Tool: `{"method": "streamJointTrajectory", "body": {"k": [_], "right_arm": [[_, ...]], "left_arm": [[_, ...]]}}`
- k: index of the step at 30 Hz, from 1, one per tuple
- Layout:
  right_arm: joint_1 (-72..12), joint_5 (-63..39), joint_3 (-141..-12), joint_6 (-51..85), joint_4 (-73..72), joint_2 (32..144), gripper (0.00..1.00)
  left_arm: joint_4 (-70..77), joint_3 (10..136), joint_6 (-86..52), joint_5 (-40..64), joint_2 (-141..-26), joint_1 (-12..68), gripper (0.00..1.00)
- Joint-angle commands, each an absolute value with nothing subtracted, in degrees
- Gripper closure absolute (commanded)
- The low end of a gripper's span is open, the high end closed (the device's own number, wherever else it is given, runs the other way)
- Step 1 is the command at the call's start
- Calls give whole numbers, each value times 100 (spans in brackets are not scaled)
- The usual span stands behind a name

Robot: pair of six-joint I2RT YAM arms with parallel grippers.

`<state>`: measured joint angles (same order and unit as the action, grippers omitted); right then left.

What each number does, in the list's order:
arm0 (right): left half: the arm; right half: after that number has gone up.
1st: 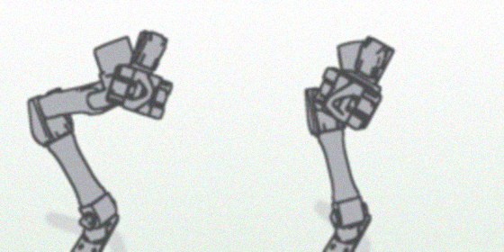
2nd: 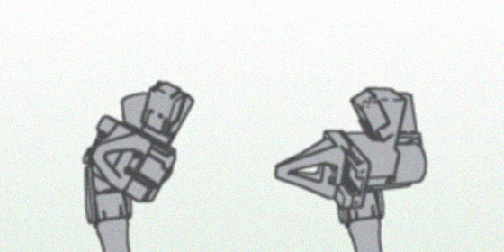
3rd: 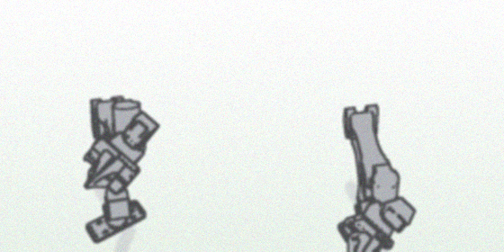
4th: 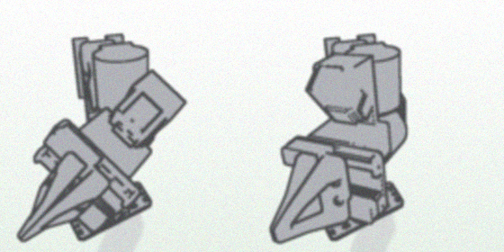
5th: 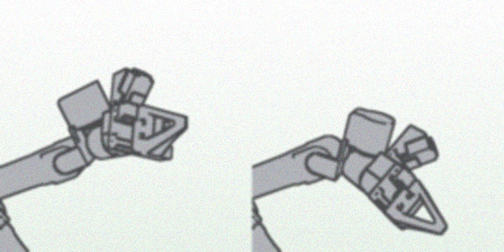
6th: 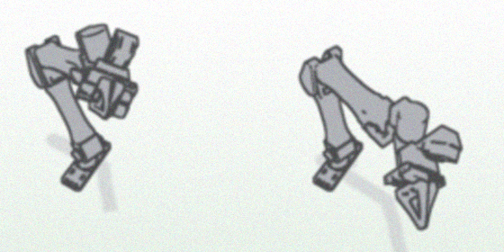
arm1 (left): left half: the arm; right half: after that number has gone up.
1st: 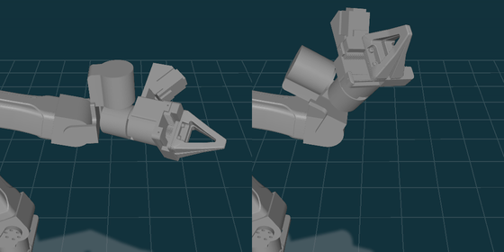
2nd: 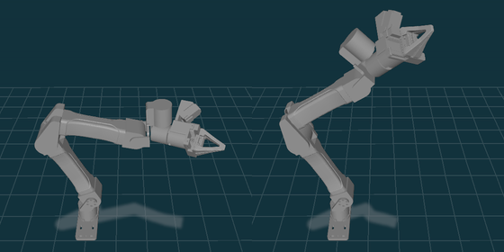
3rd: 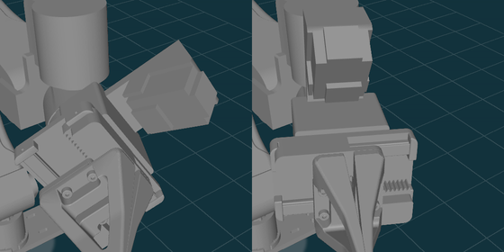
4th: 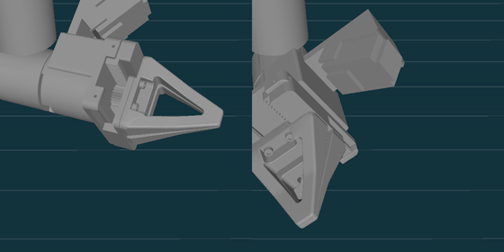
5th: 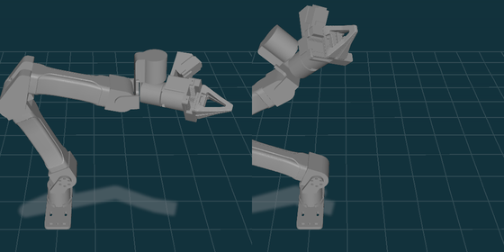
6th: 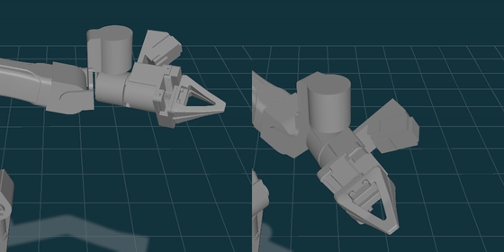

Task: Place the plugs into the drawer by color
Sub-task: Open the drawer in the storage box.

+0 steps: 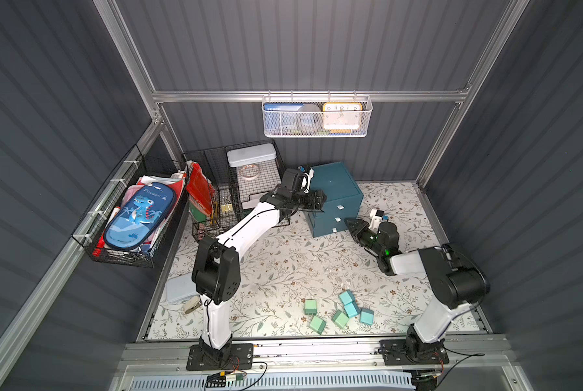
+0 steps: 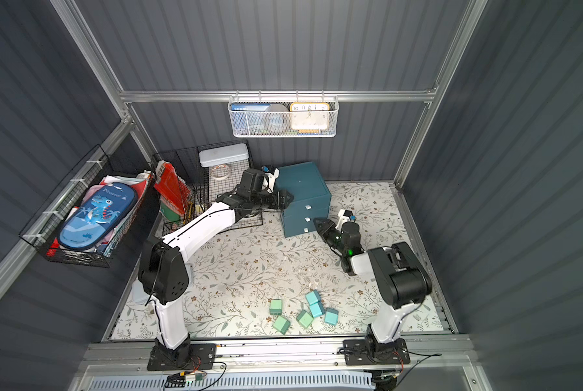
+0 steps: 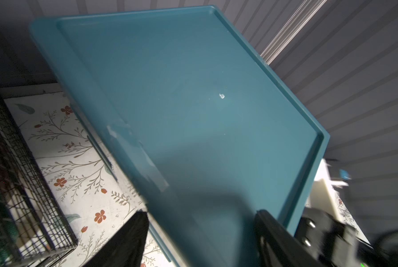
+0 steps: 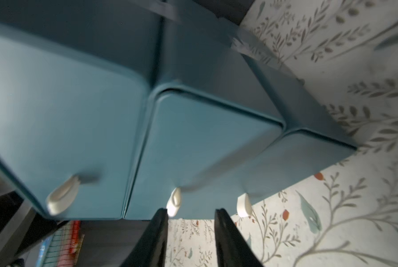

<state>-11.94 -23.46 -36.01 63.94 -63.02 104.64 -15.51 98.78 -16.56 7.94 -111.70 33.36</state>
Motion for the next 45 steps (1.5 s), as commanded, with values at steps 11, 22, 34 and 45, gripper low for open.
{"method": "streamJointTrajectory", "body": {"k": [11,22,34,45], "right_arm": [[-1158,-3044,-3875,7233,-7586,11082,56],[-1301,-3021,-4096,7067,-7352,11326,75],[-1416,-2914,-2936,6602,-6836,10108,100],[-1762,-2603,-2013,5578,-4887,8532,100]], "left_arm": [[-2136,9826,-1548,835,-11496,3393,23],[-2118,9801,-1530,836,-11503,3393,22],[-2087,9869,-1570,826,-11575,3393,22],[-1962,9853,-1590,791,-11566,3393,22]]}}
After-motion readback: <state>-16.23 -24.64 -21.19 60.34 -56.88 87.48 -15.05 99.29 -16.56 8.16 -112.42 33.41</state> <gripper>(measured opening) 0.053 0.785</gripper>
